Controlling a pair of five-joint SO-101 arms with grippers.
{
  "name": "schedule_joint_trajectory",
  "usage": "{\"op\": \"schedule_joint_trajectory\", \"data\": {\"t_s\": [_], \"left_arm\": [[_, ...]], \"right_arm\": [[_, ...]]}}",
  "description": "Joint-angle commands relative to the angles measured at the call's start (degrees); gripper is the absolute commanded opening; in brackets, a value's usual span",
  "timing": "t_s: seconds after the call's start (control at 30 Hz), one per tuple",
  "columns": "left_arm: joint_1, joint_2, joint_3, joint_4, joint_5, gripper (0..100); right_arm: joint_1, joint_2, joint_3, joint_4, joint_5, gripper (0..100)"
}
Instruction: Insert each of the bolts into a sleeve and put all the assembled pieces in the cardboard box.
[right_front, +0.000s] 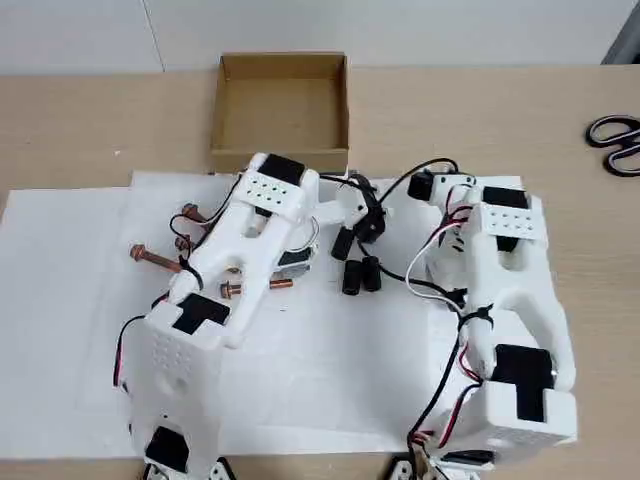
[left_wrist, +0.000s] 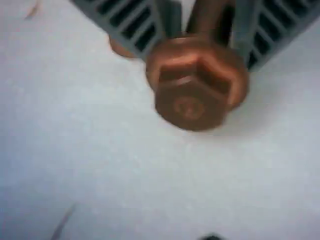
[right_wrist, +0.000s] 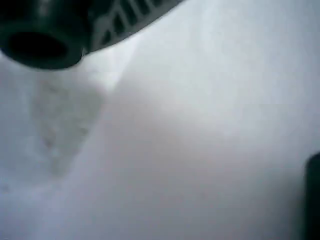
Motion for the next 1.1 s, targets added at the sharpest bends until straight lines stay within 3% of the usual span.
{"op": "schedule_joint_trajectory", "data": {"t_s": [0.0,0.23,0.4,0.7,0.8,0.93,1.07], "left_arm": [[-0.7,0.0,-0.4,-1.5,0.4,1],[-1.3,-0.1,-3.8,-0.8,4.4,0],[-2.7,-0.1,-17.7,7.0,9.0,0],[-5.5,-0.1,-38.1,9.1,26.9,0],[-5.5,-0.5,-39.3,9.1,33.6,0],[-6.4,-9.6,-35.0,9.2,49.3,0],[-6.5,-25.2,-26.0,9.1,52.8,0]], "right_arm": [[-1.9,-2.9,-0.4,-0.4,-0.4,0.8],[-3.3,-3.6,-1.7,0.1,-0.3,0.8],[-3.2,-11.3,-3.3,3.2,0.0,0.6],[-3.2,-25.3,-3.3,13.7,-0.1,0.4],[-3.2,-28.4,-3.3,18.8,-0.4,0.4],[-2.8,-32.7,-3.0,21.9,-0.4,0.4],[-3.2,-39.7,-3.0,21.9,-0.5,0.4]]}}
